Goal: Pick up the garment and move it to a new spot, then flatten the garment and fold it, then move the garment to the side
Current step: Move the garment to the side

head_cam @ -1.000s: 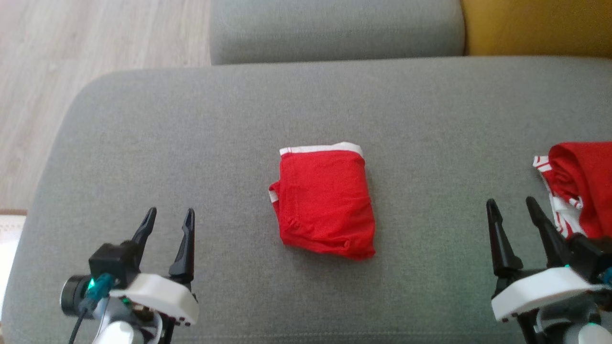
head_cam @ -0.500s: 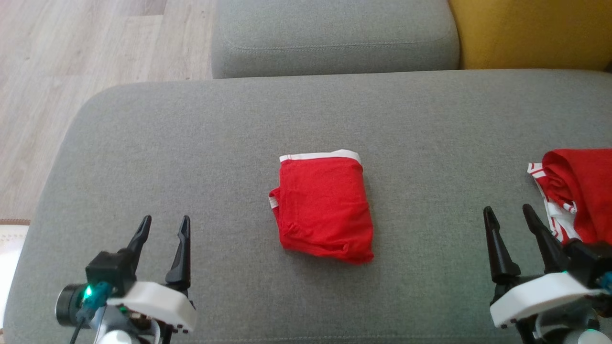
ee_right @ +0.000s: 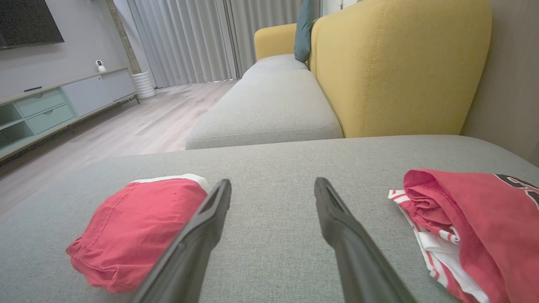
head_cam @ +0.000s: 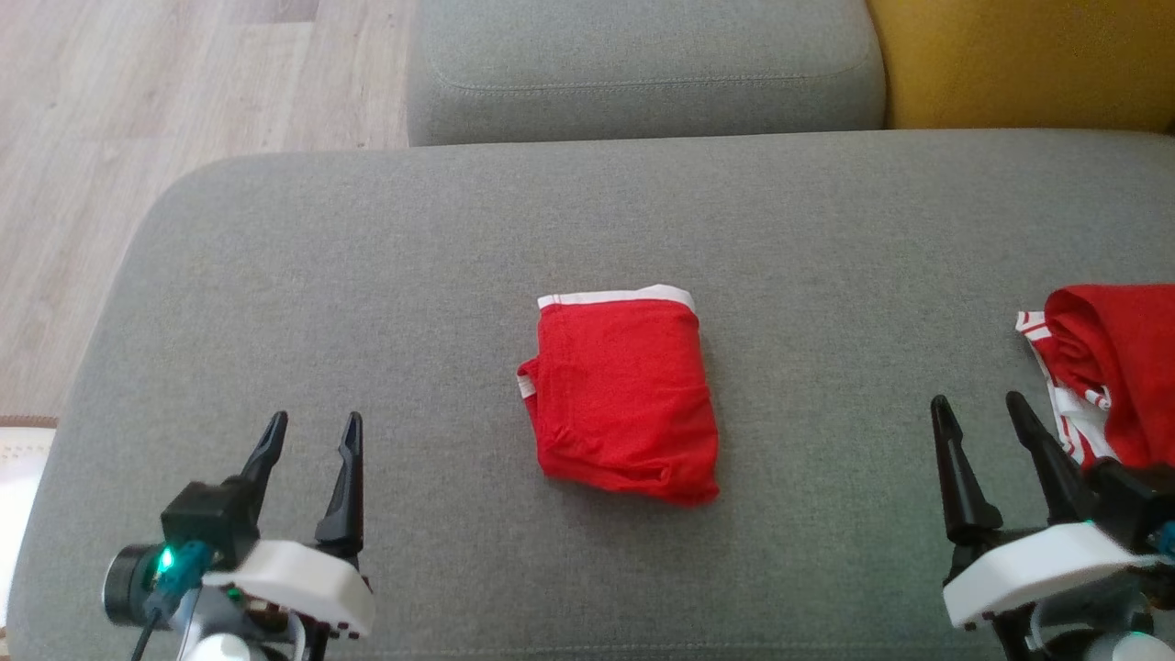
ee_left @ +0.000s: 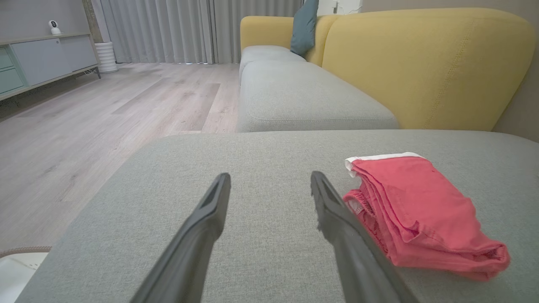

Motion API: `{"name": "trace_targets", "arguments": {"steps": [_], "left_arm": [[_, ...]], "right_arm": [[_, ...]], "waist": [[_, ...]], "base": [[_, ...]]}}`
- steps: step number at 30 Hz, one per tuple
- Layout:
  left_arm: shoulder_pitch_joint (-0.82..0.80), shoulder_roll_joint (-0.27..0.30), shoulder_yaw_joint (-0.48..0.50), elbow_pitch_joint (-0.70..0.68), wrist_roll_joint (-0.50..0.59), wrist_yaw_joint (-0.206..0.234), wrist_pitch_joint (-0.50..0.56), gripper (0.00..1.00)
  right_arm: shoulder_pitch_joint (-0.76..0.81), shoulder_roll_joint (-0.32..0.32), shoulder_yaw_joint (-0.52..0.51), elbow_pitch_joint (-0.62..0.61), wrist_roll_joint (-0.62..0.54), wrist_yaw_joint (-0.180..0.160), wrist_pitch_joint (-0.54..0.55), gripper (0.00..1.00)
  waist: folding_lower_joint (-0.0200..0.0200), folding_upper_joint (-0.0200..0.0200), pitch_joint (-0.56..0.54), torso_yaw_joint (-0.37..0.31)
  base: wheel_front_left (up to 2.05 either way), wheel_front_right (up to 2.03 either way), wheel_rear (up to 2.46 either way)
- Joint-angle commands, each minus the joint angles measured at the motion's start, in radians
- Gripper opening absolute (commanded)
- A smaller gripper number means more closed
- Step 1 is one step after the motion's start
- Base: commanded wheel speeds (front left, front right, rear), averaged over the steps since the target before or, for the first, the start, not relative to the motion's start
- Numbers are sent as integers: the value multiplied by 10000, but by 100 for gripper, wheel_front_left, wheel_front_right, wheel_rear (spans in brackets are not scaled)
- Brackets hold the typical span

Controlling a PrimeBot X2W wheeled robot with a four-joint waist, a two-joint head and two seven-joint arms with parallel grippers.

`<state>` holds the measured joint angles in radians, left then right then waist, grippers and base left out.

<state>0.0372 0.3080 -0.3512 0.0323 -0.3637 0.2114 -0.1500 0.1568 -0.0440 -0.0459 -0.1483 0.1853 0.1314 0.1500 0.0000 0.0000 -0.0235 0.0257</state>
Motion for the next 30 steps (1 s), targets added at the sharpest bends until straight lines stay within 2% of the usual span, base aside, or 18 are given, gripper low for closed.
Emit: {"name": "trace_targets", "arguments": {"steps": [1, 13, 19, 30], "left_arm": [[-506, 249, 342, -387, -40, 38, -39, 100], [-576, 296, 251, -444, -37, 91, -2, 100], [-813, 292, 192, -572, 38, 114, -49, 100], [-1843, -182, 85, -784, 225, 35, -773, 100]], "right_arm": [[-356, -64, 166, -374, 101, -7, -40, 100], [-344, -63, 139, -260, 181, -7, -121, 100], [-354, -63, 95, -36, 182, -7, -64, 100], [-1574, -63, 1174, 1986, 480, -7, -505, 100]], "waist": [[0, 0, -1, -1], [0, 0, 30, 50], [0, 0, 264, 335], [0, 0, 1372, 1467]], "base": [[0, 0, 0], [0, 0, 0], [0, 0, 0], [0, 0, 0]]}}
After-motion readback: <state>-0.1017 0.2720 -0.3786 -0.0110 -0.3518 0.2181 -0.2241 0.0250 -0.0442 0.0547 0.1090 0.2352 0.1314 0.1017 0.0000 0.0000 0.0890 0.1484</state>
